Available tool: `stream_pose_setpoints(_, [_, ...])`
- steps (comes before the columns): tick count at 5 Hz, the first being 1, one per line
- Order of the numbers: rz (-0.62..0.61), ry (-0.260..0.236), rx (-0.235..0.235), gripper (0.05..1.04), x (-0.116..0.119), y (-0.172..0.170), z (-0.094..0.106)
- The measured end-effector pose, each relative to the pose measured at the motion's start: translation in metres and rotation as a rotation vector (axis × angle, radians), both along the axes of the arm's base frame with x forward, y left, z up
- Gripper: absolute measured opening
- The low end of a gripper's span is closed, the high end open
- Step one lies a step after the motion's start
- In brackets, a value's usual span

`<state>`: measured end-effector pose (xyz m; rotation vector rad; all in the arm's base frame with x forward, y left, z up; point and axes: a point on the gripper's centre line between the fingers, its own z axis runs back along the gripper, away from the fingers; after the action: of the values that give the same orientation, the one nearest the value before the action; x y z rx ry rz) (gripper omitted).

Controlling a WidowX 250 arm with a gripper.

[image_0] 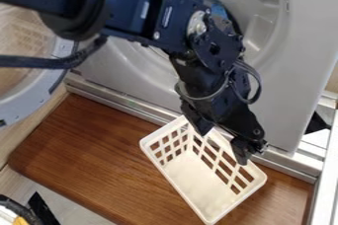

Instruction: Put the laundry in the basket

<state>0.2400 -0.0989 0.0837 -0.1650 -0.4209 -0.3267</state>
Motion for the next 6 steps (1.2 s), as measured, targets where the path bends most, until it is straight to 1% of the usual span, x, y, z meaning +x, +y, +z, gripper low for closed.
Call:
stream_pose_setpoints(1, [0.004,0.018,0.004,1.001,-0.002,0.001,-0.004])
stream_pose_setpoints(2, [0.024,0.049,0.020,1.001,-0.008,0.005,-0.004])
stream_pose_setpoints(3, [0.066,0.032,0.053,1.001,-0.009,0.010,0.007])
stream_pose_setpoints(4, [0.109,-0.037,0.060,1.000,-0.004,0.018,0.020])
stream_pose_setpoints(5, [0.171,-0.065,0.073,1.001,0.003,0.033,0.024])
stream_pose_setpoints(6, [0.226,-0.110,0.051,1.000,0.018,0.044,0.024])
